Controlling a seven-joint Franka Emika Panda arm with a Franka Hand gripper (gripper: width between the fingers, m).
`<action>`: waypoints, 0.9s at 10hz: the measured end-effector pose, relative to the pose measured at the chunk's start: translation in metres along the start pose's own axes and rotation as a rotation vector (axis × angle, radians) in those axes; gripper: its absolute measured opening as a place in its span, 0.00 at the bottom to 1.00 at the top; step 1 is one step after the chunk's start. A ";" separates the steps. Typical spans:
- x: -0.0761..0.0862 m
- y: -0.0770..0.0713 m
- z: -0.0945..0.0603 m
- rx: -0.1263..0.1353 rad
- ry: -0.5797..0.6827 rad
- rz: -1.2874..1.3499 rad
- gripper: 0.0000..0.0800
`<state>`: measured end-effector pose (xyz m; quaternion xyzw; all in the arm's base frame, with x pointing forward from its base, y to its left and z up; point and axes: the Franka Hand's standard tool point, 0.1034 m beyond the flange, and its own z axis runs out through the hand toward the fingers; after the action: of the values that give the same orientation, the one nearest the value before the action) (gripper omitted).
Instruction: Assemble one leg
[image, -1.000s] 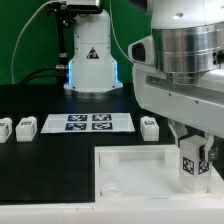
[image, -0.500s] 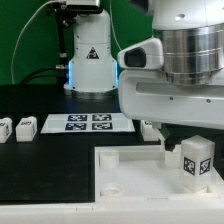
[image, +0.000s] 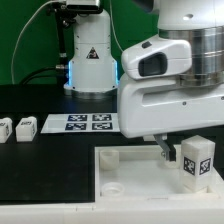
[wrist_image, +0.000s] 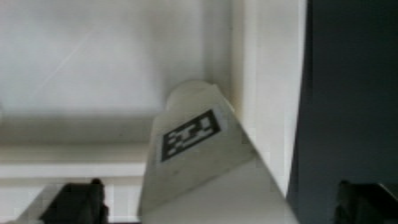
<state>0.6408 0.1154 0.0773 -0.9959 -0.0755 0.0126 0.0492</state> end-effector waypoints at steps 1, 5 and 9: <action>0.000 0.001 0.001 -0.001 0.008 -0.066 0.81; -0.001 0.003 0.002 -0.004 0.022 -0.084 0.80; -0.001 0.003 0.003 -0.003 0.022 -0.048 0.36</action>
Offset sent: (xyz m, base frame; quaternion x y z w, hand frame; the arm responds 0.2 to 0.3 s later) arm 0.0000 0.0000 0.0000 0.0000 0.0000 0.0000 1.0000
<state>0.6400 0.1130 0.0744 -0.9939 -0.0988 0.0002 0.0486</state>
